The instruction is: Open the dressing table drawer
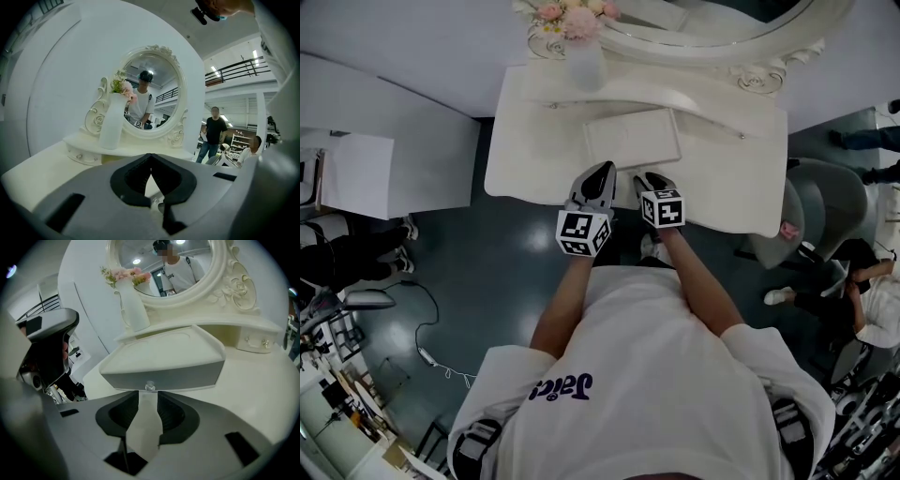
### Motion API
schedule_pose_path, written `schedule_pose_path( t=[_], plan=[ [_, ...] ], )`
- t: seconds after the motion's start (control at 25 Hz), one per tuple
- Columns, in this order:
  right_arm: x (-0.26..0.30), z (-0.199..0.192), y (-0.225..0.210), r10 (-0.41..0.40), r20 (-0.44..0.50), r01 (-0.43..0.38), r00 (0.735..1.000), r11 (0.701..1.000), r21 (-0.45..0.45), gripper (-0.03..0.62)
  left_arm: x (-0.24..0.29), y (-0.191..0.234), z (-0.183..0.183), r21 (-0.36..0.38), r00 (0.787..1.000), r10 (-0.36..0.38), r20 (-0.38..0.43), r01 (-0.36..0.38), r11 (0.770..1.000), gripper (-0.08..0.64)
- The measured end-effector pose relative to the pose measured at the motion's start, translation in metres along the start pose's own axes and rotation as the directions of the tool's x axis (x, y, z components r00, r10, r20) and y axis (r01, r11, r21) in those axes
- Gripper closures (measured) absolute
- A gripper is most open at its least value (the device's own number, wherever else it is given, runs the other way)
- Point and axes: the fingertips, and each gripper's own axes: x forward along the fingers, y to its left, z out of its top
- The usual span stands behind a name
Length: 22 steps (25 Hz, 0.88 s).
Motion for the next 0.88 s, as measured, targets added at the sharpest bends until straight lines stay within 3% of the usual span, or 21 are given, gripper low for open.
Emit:
schedule_pose_path(
  t=[0.36,0.56,0.88],
  plan=[
    [0.015,0.005,-0.001,-0.027,-0.01,0.027,1.0,1.0,0.003,0.467,-0.001,0.005,0.001,0.008,1.0,-0.012,-0.01,0.012,1.0,0.545],
    [0.017,0.009,-0.003,-0.049,-0.014,0.049,0.999,0.999,-0.007,0.515,-0.003,0.008,0.004,0.009,1.0,-0.013,-0.006,0.013,1.0,0.545],
    [0.015,0.007,-0.002,-0.047,-0.02,0.046,0.999,0.999,-0.018,0.52,-0.003,0.003,0.005,0.007,1.0,-0.017,0.001,0.017,1.0,0.545]
  ],
)
